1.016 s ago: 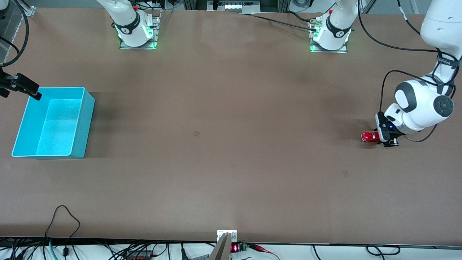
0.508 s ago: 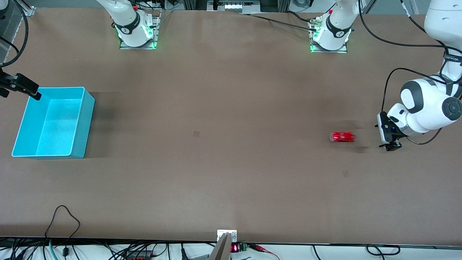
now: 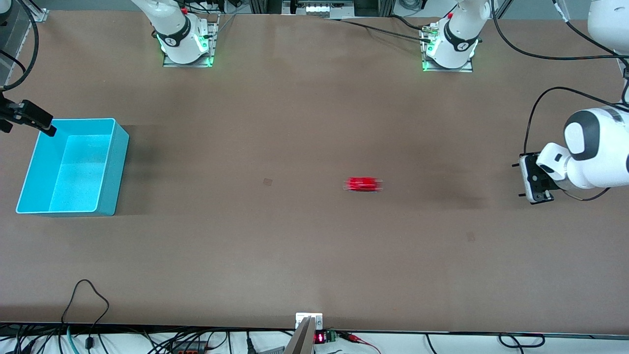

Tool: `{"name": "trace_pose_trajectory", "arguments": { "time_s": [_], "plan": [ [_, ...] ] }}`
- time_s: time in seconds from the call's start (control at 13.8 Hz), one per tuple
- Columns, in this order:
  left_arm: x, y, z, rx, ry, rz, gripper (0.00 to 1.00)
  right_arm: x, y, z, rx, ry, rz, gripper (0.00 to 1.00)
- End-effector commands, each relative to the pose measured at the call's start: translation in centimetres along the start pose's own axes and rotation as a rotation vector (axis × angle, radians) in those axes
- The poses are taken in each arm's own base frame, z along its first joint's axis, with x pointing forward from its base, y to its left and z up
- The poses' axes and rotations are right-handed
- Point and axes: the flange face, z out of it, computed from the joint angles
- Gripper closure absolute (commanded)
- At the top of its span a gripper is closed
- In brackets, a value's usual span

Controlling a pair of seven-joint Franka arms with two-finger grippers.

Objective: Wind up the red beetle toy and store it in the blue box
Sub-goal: 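Raise the left gripper back to rest while the car rolls off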

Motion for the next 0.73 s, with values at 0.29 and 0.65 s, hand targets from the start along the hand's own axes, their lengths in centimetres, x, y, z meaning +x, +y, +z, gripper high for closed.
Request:
{"name": "trace_pose_trajectory", "arguments": {
  "time_s": [0.29,0.65],
  "plan": [
    [0.5,4.5,-7.3,-0.073,-0.053,-0.264,0.0,0.0,0.2,0.2,0.009,-0.006,0.013,0.0],
    [0.9,8.3,-12.9,-0.062,-0.081,-0.53,0.0,0.0,-0.3,0.0,0.01,-0.008,0.008,0.0]
  ]
}}
